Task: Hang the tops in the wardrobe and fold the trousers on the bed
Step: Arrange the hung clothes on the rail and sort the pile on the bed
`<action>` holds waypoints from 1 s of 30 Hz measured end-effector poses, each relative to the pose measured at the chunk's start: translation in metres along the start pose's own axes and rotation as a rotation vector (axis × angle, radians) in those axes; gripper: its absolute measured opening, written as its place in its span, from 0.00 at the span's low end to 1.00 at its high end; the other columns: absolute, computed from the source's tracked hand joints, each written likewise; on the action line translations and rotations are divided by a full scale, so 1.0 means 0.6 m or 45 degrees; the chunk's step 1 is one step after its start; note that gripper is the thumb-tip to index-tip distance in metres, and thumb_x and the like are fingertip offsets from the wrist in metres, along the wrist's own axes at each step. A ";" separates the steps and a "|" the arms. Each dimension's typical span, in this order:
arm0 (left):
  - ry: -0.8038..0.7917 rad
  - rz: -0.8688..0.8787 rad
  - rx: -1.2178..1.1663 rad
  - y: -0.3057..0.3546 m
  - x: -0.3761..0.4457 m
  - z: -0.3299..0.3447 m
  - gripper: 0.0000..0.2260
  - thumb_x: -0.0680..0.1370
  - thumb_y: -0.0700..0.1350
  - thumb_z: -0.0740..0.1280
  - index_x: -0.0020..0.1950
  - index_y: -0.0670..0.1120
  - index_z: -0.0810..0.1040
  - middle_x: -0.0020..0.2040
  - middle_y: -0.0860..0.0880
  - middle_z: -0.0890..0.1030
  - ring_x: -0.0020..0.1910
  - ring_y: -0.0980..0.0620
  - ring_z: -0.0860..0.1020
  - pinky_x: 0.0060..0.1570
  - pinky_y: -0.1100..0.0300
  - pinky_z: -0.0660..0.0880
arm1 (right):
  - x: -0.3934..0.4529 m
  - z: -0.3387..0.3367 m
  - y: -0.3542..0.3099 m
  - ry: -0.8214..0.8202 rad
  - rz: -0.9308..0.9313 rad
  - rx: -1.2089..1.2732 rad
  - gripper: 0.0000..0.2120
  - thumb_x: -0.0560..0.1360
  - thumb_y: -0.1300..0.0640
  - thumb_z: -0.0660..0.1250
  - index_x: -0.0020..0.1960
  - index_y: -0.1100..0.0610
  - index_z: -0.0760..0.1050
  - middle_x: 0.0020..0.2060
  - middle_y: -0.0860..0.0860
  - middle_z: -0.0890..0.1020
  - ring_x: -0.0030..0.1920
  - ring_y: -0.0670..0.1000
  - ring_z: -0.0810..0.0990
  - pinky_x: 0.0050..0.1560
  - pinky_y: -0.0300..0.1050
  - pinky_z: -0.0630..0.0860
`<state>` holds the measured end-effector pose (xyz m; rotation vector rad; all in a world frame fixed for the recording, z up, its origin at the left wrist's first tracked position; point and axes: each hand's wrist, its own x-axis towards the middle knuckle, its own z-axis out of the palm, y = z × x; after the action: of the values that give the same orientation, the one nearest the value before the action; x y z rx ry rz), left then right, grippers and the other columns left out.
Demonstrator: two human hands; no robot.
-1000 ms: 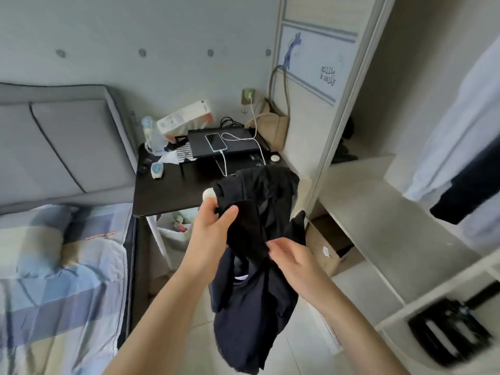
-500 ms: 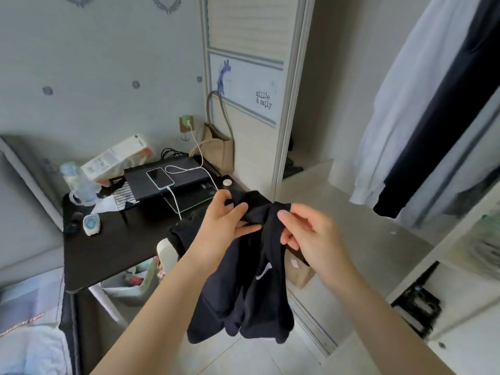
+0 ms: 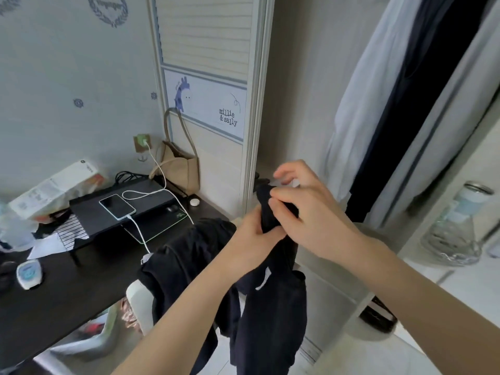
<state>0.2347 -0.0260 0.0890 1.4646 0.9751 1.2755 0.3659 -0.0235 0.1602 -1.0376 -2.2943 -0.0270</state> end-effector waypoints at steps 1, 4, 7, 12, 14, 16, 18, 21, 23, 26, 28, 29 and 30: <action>0.013 -0.012 0.017 -0.001 -0.001 0.000 0.10 0.76 0.36 0.65 0.54 0.49 0.76 0.40 0.51 0.82 0.40 0.59 0.80 0.40 0.66 0.75 | -0.001 -0.003 0.002 -0.063 0.014 0.065 0.09 0.78 0.63 0.62 0.48 0.62 0.81 0.52 0.51 0.74 0.48 0.49 0.75 0.49 0.41 0.71; -0.030 -0.062 0.008 -0.012 -0.004 0.000 0.15 0.75 0.32 0.59 0.53 0.48 0.77 0.37 0.51 0.77 0.36 0.56 0.75 0.37 0.64 0.72 | -0.006 -0.005 0.010 -0.057 0.173 0.156 0.10 0.78 0.68 0.59 0.52 0.65 0.79 0.45 0.51 0.76 0.42 0.45 0.75 0.47 0.36 0.71; 0.008 -0.072 0.252 -0.039 -0.002 0.002 0.16 0.72 0.32 0.58 0.49 0.50 0.78 0.34 0.55 0.77 0.35 0.55 0.74 0.38 0.63 0.71 | -0.007 -0.001 0.017 -0.010 0.383 0.206 0.09 0.76 0.66 0.62 0.52 0.62 0.81 0.46 0.51 0.79 0.47 0.49 0.79 0.53 0.43 0.74; -0.068 -0.256 0.704 -0.095 0.017 -0.030 0.14 0.71 0.33 0.60 0.41 0.52 0.76 0.32 0.56 0.77 0.35 0.57 0.78 0.29 0.73 0.68 | 0.013 -0.019 0.036 0.309 0.549 0.276 0.07 0.75 0.61 0.66 0.48 0.62 0.81 0.42 0.56 0.81 0.45 0.53 0.80 0.52 0.48 0.77; -0.145 -0.330 0.895 -0.118 0.024 -0.053 0.12 0.71 0.36 0.62 0.46 0.52 0.79 0.36 0.55 0.80 0.41 0.52 0.80 0.34 0.70 0.73 | 0.030 -0.040 0.060 0.468 0.604 0.297 0.10 0.76 0.58 0.67 0.45 0.65 0.80 0.39 0.59 0.81 0.42 0.58 0.78 0.49 0.52 0.76; -0.118 -0.365 1.043 -0.128 0.036 -0.080 0.10 0.71 0.42 0.65 0.45 0.57 0.79 0.40 0.55 0.81 0.43 0.52 0.80 0.43 0.58 0.79 | 0.047 -0.059 0.091 0.545 0.635 0.277 0.12 0.76 0.56 0.67 0.44 0.66 0.79 0.38 0.61 0.81 0.42 0.60 0.79 0.48 0.52 0.75; -0.059 -0.357 1.124 -0.119 0.058 -0.107 0.05 0.69 0.47 0.67 0.41 0.57 0.77 0.41 0.55 0.80 0.44 0.51 0.79 0.43 0.56 0.77 | 0.059 -0.071 0.122 0.532 0.640 0.155 0.13 0.76 0.55 0.67 0.43 0.66 0.78 0.38 0.61 0.80 0.42 0.58 0.78 0.47 0.48 0.74; -0.022 -0.409 1.357 -0.084 0.101 -0.146 0.05 0.68 0.51 0.70 0.40 0.51 0.78 0.40 0.51 0.81 0.41 0.49 0.80 0.39 0.57 0.77 | 0.063 -0.071 0.160 0.452 0.626 -0.077 0.13 0.76 0.53 0.67 0.41 0.63 0.78 0.36 0.57 0.77 0.39 0.53 0.75 0.39 0.32 0.67; -0.015 -0.496 1.306 -0.049 0.136 -0.169 0.10 0.69 0.52 0.71 0.37 0.46 0.80 0.33 0.48 0.82 0.32 0.49 0.81 0.30 0.60 0.75 | 0.061 -0.069 0.186 0.437 0.593 -0.182 0.12 0.77 0.51 0.67 0.43 0.60 0.79 0.36 0.52 0.75 0.39 0.50 0.73 0.39 0.31 0.64; 0.029 -0.685 0.604 0.002 0.181 -0.194 0.10 0.74 0.47 0.74 0.44 0.41 0.79 0.31 0.45 0.84 0.28 0.51 0.83 0.28 0.61 0.80 | 0.054 -0.067 0.225 0.354 0.546 -0.356 0.14 0.77 0.46 0.65 0.42 0.56 0.79 0.36 0.50 0.73 0.39 0.49 0.73 0.38 0.36 0.63; 0.143 -0.665 0.128 0.024 0.208 -0.206 0.08 0.75 0.42 0.73 0.50 0.40 0.78 0.33 0.42 0.84 0.34 0.48 0.85 0.30 0.62 0.81 | 0.047 -0.064 0.246 0.272 0.497 -0.448 0.14 0.77 0.45 0.64 0.40 0.53 0.78 0.35 0.49 0.72 0.36 0.49 0.72 0.36 0.36 0.62; 0.201 -0.651 -0.097 0.030 0.221 -0.208 0.08 0.75 0.40 0.72 0.51 0.39 0.78 0.32 0.41 0.84 0.34 0.48 0.85 0.31 0.62 0.80 | 0.044 -0.061 0.255 0.227 0.473 -0.519 0.15 0.77 0.45 0.64 0.42 0.55 0.80 0.36 0.49 0.72 0.35 0.48 0.71 0.37 0.37 0.63; 0.245 -0.651 -0.307 0.036 0.235 -0.209 0.07 0.76 0.39 0.71 0.51 0.37 0.78 0.32 0.40 0.83 0.34 0.48 0.85 0.32 0.62 0.80 | 0.041 -0.055 0.264 0.172 0.464 -0.602 0.16 0.77 0.45 0.64 0.46 0.57 0.81 0.37 0.49 0.72 0.35 0.46 0.70 0.38 0.38 0.64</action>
<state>0.1309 0.1211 0.1487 0.8442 1.1833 1.1153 0.4795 0.0941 0.1652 -1.6257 -1.9869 -0.4947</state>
